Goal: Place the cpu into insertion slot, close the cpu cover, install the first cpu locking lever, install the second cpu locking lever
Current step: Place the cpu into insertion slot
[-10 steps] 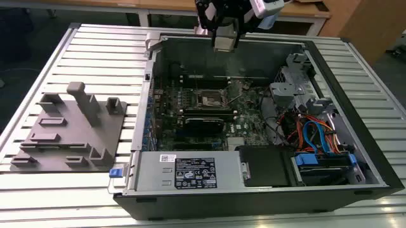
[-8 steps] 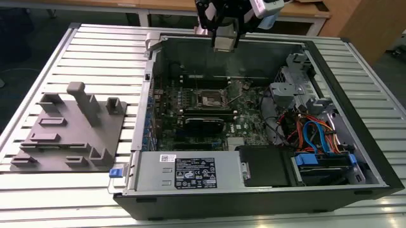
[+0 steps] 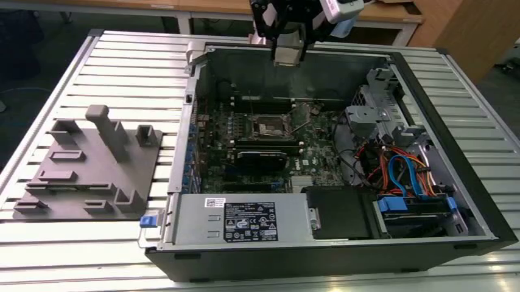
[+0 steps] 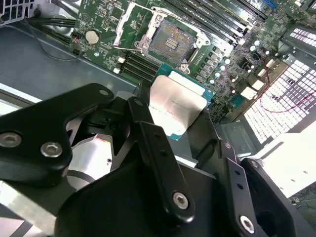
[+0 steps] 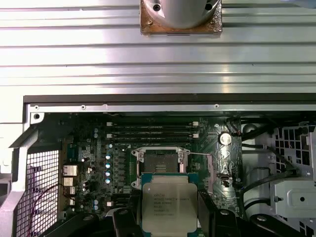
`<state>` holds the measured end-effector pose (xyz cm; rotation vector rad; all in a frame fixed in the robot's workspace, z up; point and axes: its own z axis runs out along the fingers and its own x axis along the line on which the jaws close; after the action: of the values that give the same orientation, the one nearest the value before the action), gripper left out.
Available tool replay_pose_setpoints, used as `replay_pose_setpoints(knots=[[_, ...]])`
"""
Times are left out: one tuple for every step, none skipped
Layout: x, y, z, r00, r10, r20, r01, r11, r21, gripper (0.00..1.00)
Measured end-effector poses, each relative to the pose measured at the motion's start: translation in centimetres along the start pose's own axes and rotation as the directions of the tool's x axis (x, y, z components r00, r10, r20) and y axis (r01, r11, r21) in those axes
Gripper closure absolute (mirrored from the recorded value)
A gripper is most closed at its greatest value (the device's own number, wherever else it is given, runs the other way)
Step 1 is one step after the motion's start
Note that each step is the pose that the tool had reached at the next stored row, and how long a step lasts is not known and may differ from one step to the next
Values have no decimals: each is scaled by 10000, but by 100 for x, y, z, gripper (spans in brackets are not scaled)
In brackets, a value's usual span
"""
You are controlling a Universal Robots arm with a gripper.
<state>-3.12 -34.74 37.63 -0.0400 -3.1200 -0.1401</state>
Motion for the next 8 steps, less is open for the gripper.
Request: replay_pose_setpoints(knots=[[0,0,0,10000,0,0,0,10000,0,46],[0,0,0,10000,3,0,-3,10000,0,46],[0,0,0,10000,12,0,-12,10000,1,46],[0,0,0,10000,35,3,-35,10000,-1,46],[0,0,0,10000,76,7,-76,10000,-2,46],[0,0,0,9999,161,15,-161,9999,-3,46],[0,0,0,9996,293,25,-293,9996,-5,46],[0,1,0,9991,433,38,-433,9991,-9,46]])
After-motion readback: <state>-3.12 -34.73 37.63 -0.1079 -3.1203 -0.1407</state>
